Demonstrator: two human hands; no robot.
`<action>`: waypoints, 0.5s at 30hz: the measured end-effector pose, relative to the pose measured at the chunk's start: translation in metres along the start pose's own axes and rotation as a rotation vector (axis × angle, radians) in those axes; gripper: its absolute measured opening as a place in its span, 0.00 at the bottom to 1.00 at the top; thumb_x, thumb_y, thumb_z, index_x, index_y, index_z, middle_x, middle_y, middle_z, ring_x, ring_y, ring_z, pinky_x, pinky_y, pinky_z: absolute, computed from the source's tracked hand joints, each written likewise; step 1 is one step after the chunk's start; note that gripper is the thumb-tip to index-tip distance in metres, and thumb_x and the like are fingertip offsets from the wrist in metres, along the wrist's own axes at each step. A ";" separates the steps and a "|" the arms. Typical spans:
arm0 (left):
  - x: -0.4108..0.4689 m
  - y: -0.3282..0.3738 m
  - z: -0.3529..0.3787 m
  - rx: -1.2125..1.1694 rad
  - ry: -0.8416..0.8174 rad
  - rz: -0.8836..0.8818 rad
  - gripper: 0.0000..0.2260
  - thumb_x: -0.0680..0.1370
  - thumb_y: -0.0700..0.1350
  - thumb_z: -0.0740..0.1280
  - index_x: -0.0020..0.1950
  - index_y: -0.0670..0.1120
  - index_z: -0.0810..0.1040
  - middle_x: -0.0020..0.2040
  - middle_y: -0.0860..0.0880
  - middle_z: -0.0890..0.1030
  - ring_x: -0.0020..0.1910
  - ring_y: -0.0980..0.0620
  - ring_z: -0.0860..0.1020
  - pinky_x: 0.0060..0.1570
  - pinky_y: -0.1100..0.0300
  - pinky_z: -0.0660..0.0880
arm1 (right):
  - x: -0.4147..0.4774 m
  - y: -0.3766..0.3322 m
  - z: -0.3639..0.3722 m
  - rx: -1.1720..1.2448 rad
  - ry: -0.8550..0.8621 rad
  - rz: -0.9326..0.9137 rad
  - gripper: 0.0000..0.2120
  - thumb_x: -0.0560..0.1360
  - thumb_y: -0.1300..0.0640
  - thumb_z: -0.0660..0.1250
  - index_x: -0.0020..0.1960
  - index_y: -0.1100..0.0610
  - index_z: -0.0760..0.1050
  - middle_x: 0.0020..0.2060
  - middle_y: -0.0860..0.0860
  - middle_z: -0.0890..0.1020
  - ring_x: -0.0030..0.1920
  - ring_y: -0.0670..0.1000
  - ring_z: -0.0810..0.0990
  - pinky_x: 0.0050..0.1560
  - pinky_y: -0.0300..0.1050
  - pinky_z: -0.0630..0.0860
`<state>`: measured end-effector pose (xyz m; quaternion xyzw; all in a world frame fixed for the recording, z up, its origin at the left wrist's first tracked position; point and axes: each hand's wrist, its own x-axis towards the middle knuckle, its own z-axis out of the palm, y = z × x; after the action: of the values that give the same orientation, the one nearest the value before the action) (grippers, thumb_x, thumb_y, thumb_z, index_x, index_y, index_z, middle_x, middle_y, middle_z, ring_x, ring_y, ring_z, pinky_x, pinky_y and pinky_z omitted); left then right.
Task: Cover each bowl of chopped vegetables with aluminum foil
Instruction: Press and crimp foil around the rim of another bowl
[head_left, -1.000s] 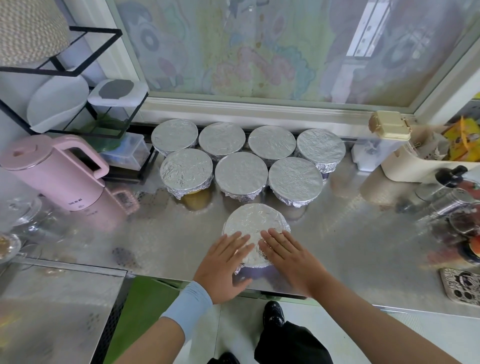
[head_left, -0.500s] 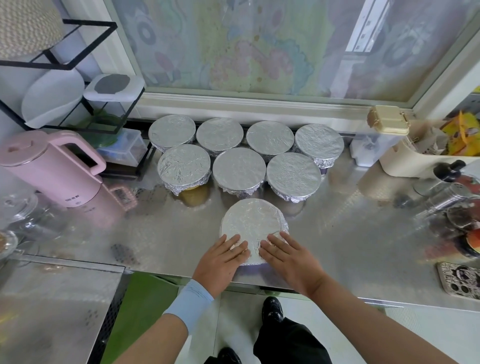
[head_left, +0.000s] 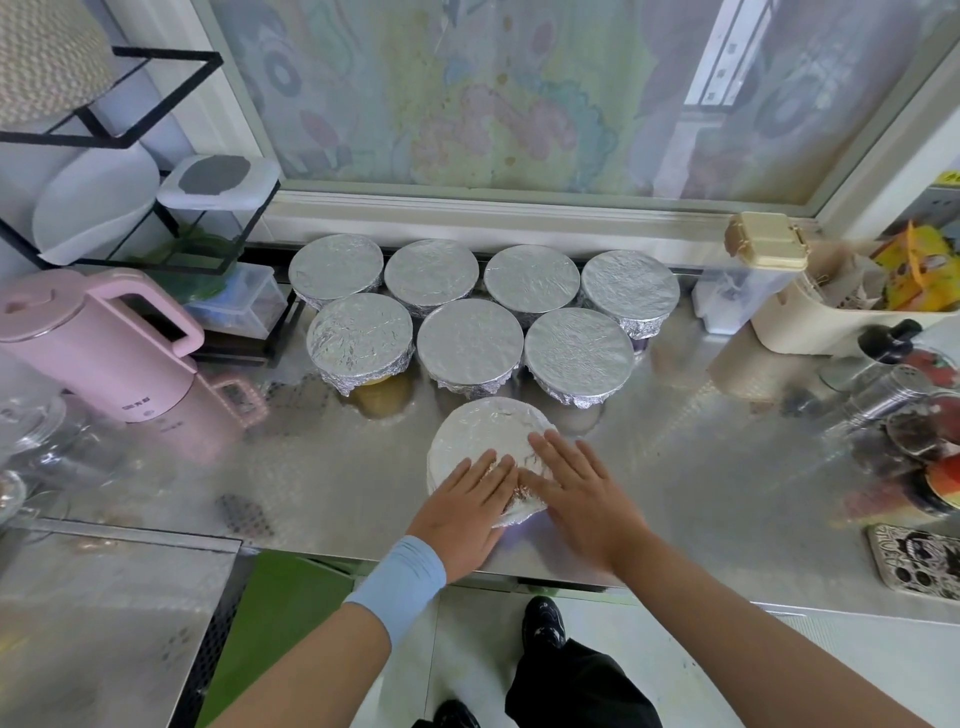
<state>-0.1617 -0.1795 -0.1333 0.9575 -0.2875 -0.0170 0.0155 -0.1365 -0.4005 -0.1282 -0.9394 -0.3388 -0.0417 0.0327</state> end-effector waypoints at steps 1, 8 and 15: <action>0.000 0.008 -0.002 -0.046 0.001 -0.042 0.27 0.79 0.56 0.53 0.74 0.44 0.69 0.75 0.46 0.68 0.74 0.44 0.65 0.70 0.47 0.67 | 0.000 -0.005 -0.003 0.078 0.010 0.140 0.32 0.71 0.57 0.62 0.75 0.51 0.62 0.78 0.55 0.57 0.77 0.58 0.57 0.74 0.56 0.57; 0.019 0.007 -0.037 -0.386 0.207 -0.363 0.19 0.80 0.47 0.57 0.71 0.52 0.72 0.75 0.52 0.67 0.72 0.47 0.66 0.70 0.50 0.65 | 0.018 -0.034 -0.028 1.024 0.055 1.155 0.17 0.79 0.51 0.59 0.67 0.52 0.70 0.56 0.52 0.79 0.53 0.53 0.77 0.53 0.44 0.70; 0.023 -0.022 -0.036 -0.558 -0.006 -0.679 0.25 0.82 0.51 0.57 0.78 0.54 0.56 0.79 0.50 0.55 0.75 0.46 0.60 0.70 0.51 0.64 | 0.040 -0.023 -0.026 0.992 0.022 1.204 0.11 0.72 0.51 0.71 0.42 0.60 0.78 0.32 0.51 0.80 0.34 0.51 0.77 0.37 0.44 0.74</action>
<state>-0.1287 -0.1728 -0.0989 0.9568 0.0591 -0.1008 0.2662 -0.1219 -0.3601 -0.0977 -0.8365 0.2508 0.1303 0.4694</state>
